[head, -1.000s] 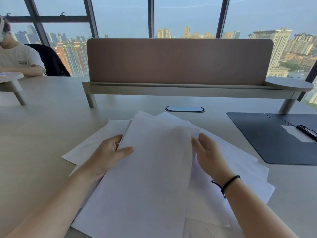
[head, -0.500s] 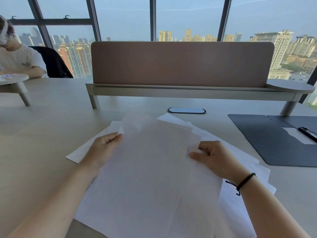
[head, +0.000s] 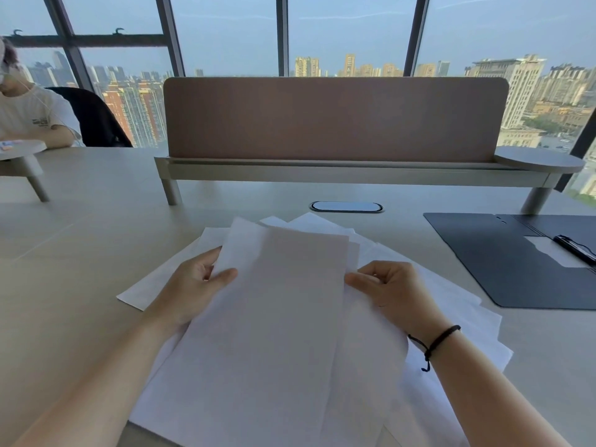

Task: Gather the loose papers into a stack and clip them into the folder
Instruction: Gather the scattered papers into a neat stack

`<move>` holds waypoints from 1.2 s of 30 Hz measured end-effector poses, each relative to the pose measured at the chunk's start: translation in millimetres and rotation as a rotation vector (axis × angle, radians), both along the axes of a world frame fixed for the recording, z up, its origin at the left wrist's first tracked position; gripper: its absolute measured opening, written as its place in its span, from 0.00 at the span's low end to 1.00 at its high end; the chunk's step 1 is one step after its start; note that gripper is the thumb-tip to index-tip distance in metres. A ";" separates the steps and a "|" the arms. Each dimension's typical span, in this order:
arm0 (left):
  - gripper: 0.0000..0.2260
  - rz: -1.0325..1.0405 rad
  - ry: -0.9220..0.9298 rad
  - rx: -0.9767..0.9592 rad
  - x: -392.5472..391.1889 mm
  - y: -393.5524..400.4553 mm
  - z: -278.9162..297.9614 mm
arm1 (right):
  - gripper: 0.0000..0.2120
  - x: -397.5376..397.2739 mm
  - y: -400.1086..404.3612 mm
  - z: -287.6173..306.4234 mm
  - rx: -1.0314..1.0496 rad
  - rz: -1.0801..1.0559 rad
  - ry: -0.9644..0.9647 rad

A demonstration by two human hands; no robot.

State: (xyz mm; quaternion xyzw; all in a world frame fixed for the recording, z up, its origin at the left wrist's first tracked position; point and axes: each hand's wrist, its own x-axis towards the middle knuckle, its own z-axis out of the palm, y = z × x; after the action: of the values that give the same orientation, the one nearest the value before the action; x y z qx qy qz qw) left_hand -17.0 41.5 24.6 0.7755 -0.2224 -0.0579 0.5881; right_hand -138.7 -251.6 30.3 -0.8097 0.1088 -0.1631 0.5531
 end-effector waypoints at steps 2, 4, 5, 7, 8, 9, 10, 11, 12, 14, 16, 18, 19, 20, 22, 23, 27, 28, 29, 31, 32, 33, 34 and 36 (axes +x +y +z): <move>0.13 -0.011 -0.021 0.011 0.0 3.9 -0.7 | 0.12 -0.2 -1.0 1.1 0.009 0.008 0.011; 0.13 -0.002 -0.021 0.013 -1.3 4.1 1.6 | 0.12 -1.0 -0.8 1.9 0.006 0.017 0.013; 0.12 0.001 -0.009 0.011 -1.5 4.3 2.2 | 0.13 -1.6 0.0 2.3 0.001 0.019 0.016; 0.09 0.015 0.024 -0.013 -0.5 3.9 2.3 | 0.16 -2.1 0.9 1.9 -0.004 0.022 0.011; 0.07 0.028 0.048 -0.031 1.9 5.2 0.9 | 0.18 -2.4 1.1 1.8 -0.011 0.022 0.001; 0.07 0.038 0.074 -0.050 3.6 6.1 0.0 | 0.19 -3.1 1.4 2.3 -0.020 0.021 -0.012; 0.08 0.033 0.095 -0.074 4.3 6.7 -0.8 | 0.20 -3.5 1.7 3.0 -0.025 0.020 -0.027; 0.12 0.022 0.110 -0.104 2.6 5.9 0.4 | 0.21 -3.8 2.0 3.8 -0.027 0.019 -0.040; 0.16 -0.005 0.122 -0.145 1.1 5.1 1.0 | 0.21 -4.4 2.4 4.8 -0.024 0.017 -0.049; 0.20 -0.058 0.151 -0.202 -0.6 3.9 1.1 | 0.21 -5.2 3.0 6.7 -0.014 0.018 -0.063; 0.19 -0.061 0.192 -0.226 -0.3 3.7 1.8 | 0.22 -5.3 3.6 6.8 -0.022 0.030 -0.063; 0.21 -0.007 0.229 -0.242 0.1 4.0 2.1 | 0.22 -4.9 4.4 5.0 -0.052 0.052 -0.038; 0.25 0.022 0.227 -0.257 -0.1 4.4 2.3 | 0.23 -4.4 4.9 3.6 -0.069 0.065 -0.021; 0.27 0.054 0.215 -0.273 -0.2 4.7 3.0 | 0.22 -3.9 5.6 2.6 -0.085 0.076 -0.005; 0.20 0.099 0.191 -0.314 0.3 5.4 4.3 | 0.22 -3.4 6.8 2.1 -0.103 0.085 0.017; 0.15 0.120 0.195 -0.335 1.2 5.7 4.8 | 0.21 -3.2 6.8 2.0 -0.098 0.085 0.022; 0.09 0.256 0.235 -0.389 7.8 7.5 3.7 | 0.16 -4.1 3.2 4.1 -0.043 0.080 0.022; 0.08 0.283 0.248 -0.409 9.2 8.4 4.3 | 0.15 -4.4 2.0 4.6 -0.036 0.079 0.022; 0.08 0.303 0.261 -0.427 10.7 10.0 4.8 | 0.14 -4.7 0.8 5.0 -0.029 0.074 0.022; 0.09 0.347 0.295 -0.477 14.9 13.6 5.2 | 0.13 -5.3 -1.5 6.6 -0.007 0.047 0.007; 0.10 0.385 0.317 -0.508 18.6 16.6 3.9 | 0.13 -5.6 -2.5 8.0 0.006 0.014 -0.010; 0.11 0.423 0.349 -0.545 22.3 20.1 2.6 | 0.13 -5.3 -4.0 9.1 0.034 -0.033 -0.037; 0.12 0.451 0.387 -0.590 26.2 24.3 0.7 | 0.12 -5.0 -5.7 10.3 0.088 -0.084 -0.069; 0.15 0.454 0.475 -0.676 31.8 29.1 -2.5 | 0.11 -4.0 -6.5 12.5 0.238 -0.166 -0.121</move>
State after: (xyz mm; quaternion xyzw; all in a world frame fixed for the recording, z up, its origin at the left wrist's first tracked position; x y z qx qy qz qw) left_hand 14.8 70.5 22.1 0.5347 0.0871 -0.0277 0.8401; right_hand -142.6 -258.1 42.8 -0.7154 0.1602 -0.2429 0.6353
